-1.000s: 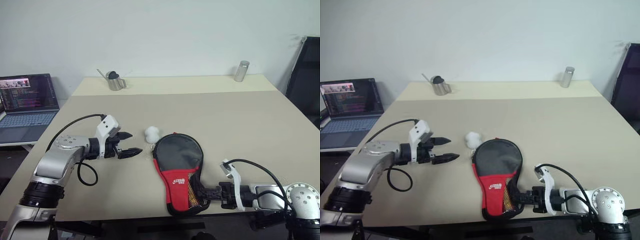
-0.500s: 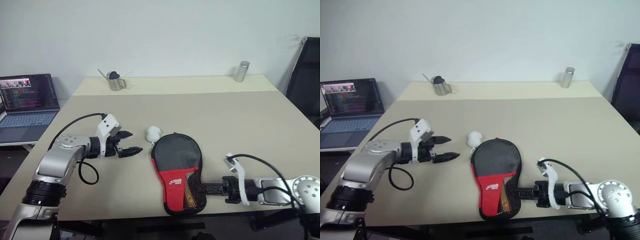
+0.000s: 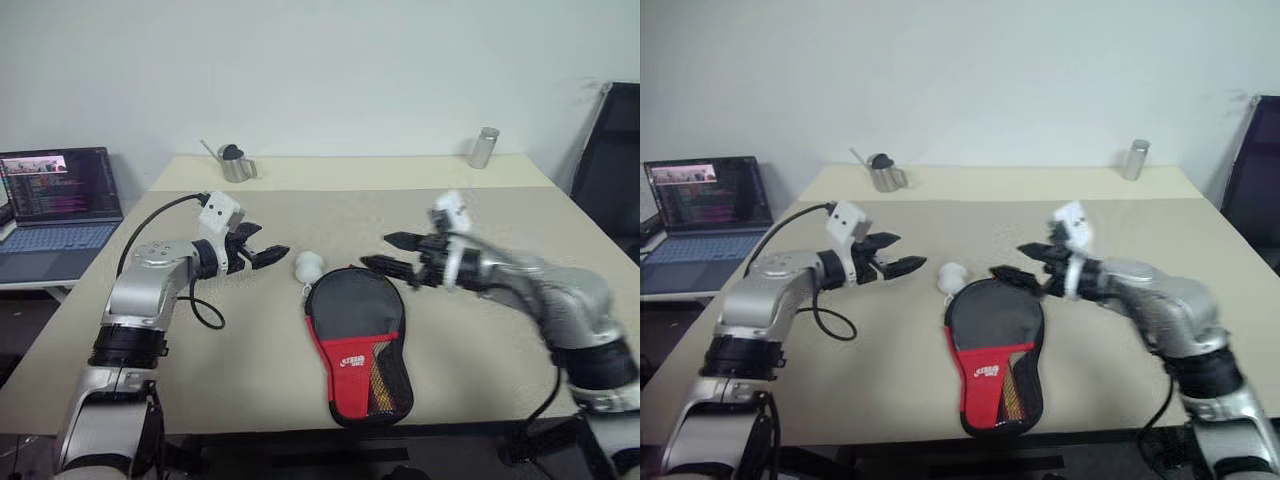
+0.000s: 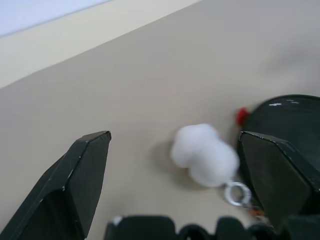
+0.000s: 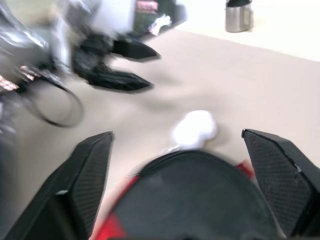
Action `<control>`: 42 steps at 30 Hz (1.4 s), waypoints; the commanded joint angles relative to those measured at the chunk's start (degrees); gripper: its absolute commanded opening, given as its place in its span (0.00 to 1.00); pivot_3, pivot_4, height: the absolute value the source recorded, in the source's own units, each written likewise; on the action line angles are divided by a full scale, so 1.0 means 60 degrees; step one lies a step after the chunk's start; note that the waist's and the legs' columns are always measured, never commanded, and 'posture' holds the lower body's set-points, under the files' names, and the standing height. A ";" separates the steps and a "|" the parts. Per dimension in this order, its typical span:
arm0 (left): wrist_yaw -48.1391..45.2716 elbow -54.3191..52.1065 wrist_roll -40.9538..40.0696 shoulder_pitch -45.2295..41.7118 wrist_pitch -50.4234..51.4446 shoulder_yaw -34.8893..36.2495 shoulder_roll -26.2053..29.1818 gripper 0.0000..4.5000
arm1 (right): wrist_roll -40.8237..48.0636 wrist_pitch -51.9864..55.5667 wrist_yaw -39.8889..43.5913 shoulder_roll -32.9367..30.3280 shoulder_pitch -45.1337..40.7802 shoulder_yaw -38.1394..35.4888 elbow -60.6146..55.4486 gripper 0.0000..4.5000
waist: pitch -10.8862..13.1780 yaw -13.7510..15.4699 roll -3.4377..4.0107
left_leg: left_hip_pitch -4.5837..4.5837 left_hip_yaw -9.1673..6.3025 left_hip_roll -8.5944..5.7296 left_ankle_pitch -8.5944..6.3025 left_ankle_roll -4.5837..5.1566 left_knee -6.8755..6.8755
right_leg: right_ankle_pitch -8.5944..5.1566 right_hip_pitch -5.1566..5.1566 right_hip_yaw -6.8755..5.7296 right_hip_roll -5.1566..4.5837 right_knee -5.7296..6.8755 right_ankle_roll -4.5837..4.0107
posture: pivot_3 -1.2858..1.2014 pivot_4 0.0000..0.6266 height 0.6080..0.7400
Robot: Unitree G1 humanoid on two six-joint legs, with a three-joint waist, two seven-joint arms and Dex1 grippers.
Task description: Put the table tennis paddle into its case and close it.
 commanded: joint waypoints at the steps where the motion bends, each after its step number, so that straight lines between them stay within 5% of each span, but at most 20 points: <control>1: 0.0473 0.0518 0.0555 -0.0663 0.0024 -0.0385 -0.0354 1.00 | -0.2056 -0.1314 -0.0075 0.0714 0.0190 0.1209 0.0787 0.99 | -0.0004 0.0050 -0.0005 | -0.0028 0.0001 -0.0011 0.0001 -0.0002 0.0003 | 0.0000 -0.0028 0.0003 -0.0009 0.0002 0.0000 | 0.52 0.24 1.00; 8: 0.1014 0.1774 0.1009 -0.1174 -0.0013 -0.0793 -0.1606 1.00 | -0.3503 -0.1410 0.0275 0.1707 0.1216 0.1895 0.1889 0.99 | -0.0018 -0.0061 -0.0022 | -0.0193 0.0025 -0.0035 0.0003 -0.0003 0.0038 | 0.0007 -0.0204 0.0000 -0.0024 0.0019 0.0005 | 0.52 0.24 1.00; 31: 0.2919 0.4493 0.2219 -0.1712 -0.0601 -0.0958 -0.2898 1.00 | -0.4715 -0.0648 0.1117 0.2361 0.1715 0.1417 0.1796 0.99 | -0.0032 -0.0063 -0.0022 | 0.0017 0.0017 -0.0022 0.0004 -0.0007 0.0022 | 0.0008 -0.0013 0.0014 -0.0007 0.0048 0.0003 | 0.52 0.24 1.00; 42: 0.3505 0.7340 0.3170 -0.3386 -0.2598 -0.1350 -0.3249 0.21 | -0.4959 -0.0295 0.1434 0.2483 0.1753 0.1438 0.1686 1.00 | -0.0035 -0.0066 -0.0024 | 0.0045 0.0002 -0.0023 0.0000 0.0000 0.0024 | 0.0014 0.0028 -0.0018 -0.0007 0.0052 0.0013 | 0.52 0.24 1.00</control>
